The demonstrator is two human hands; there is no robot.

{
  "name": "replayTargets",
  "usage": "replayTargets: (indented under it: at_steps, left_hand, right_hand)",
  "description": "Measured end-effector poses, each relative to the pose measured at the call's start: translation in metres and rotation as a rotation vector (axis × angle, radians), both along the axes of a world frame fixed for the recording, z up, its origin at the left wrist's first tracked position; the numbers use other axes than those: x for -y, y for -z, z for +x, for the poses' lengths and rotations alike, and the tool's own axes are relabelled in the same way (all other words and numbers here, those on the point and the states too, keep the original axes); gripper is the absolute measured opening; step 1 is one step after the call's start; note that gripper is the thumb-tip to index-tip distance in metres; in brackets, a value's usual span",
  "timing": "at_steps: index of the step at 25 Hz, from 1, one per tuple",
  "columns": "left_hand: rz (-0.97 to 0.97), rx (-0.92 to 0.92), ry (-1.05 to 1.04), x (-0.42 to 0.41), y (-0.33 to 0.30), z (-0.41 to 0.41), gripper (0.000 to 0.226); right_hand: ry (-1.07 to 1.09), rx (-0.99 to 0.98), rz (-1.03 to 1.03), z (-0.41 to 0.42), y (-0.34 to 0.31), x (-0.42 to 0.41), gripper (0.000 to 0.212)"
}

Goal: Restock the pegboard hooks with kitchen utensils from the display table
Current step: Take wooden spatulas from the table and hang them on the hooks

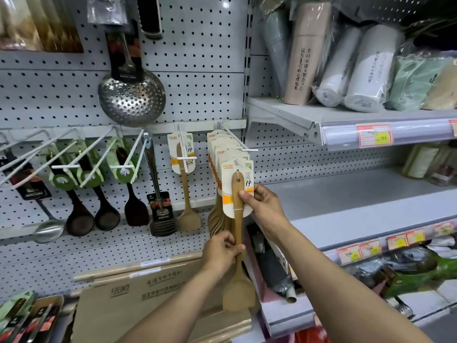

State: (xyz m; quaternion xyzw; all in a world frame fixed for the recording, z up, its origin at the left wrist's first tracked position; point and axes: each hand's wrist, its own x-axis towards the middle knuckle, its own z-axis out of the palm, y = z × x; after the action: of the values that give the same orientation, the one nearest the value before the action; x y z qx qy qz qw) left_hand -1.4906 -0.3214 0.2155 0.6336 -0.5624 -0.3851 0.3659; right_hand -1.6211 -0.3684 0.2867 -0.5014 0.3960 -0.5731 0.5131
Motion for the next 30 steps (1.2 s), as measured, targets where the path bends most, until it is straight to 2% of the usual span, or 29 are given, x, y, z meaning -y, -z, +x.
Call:
replayTargets:
  at_steps: [8, 13, 23, 26, 28, 30]
  left_hand:
    - [-0.013, 0.01, 0.02, 0.037, 0.004, 0.004, 0.023]
    - [-0.007, 0.035, 0.016, 0.048, 0.009, 0.004, 0.024]
    - [-0.005, 0.108, 0.053, 0.047, 0.008, 0.011, 0.022]
    - [-0.051, 0.186, 0.015, 0.029, -0.007, 0.025, 0.042]
    - [-0.107, 0.292, -0.027, 0.008, -0.025, 0.042, 0.05]
    - [-0.159, 0.428, -0.036, -0.022, -0.047, 0.062, 0.054]
  right_hand:
    - [0.039, -0.101, -0.026, 0.006, -0.009, 0.024, 0.01]
    - [0.024, -0.087, -0.016, 0.003, -0.01, 0.022, 0.019]
    - [-0.022, -0.085, 0.082, 0.004, -0.016, 0.011, 0.004]
    - [-0.001, -0.373, 0.185, -0.002, -0.007, 0.001, 0.016]
    - [0.031, -0.72, 0.219, -0.005, -0.007, -0.011, 0.035]
    - [0.013, -1.11, 0.154, -0.004, -0.019, -0.032, 0.051]
